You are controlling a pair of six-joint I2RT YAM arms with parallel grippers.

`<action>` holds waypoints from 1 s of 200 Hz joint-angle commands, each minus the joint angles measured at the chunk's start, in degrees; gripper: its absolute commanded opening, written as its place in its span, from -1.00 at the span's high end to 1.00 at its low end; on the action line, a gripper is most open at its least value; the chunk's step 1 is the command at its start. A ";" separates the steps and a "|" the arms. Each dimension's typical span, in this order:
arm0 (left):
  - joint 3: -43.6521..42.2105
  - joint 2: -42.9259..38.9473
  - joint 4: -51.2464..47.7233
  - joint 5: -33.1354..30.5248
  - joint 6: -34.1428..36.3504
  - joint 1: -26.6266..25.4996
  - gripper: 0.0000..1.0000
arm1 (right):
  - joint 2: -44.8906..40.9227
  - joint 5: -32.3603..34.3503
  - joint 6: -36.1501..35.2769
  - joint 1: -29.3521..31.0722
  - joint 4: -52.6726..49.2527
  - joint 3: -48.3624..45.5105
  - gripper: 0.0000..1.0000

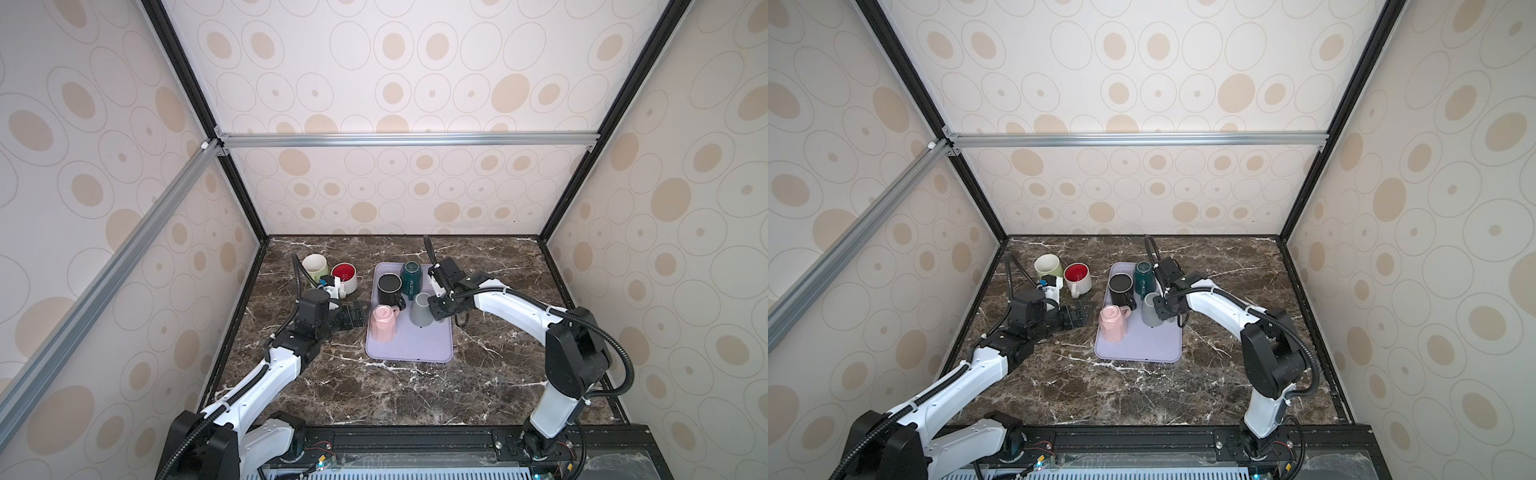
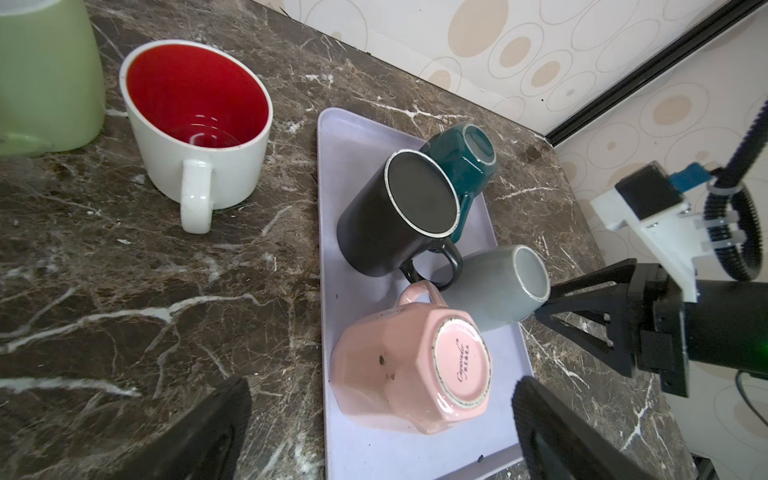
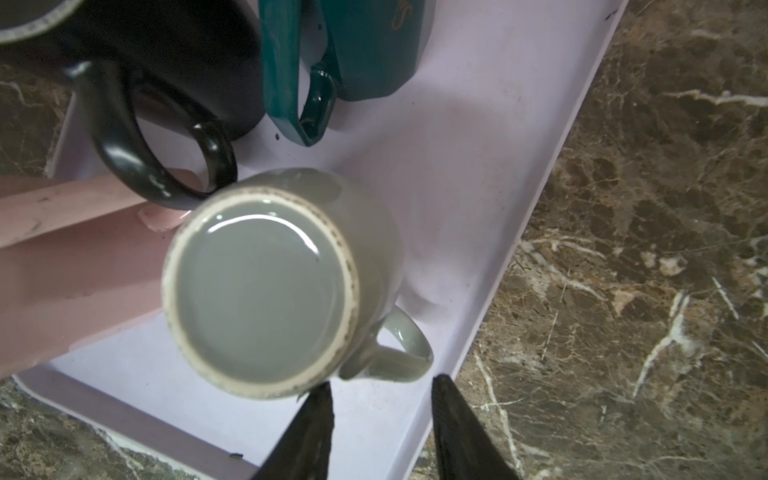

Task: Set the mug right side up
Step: 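Move the right gripper over the upside-down grey mug on the tray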

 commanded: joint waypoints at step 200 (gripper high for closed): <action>-3.42 -2.91 6.02 3.66 -3.01 -0.03 -0.96 | 1.76 -9.94 7.61 -0.18 5.28 -2.54 0.40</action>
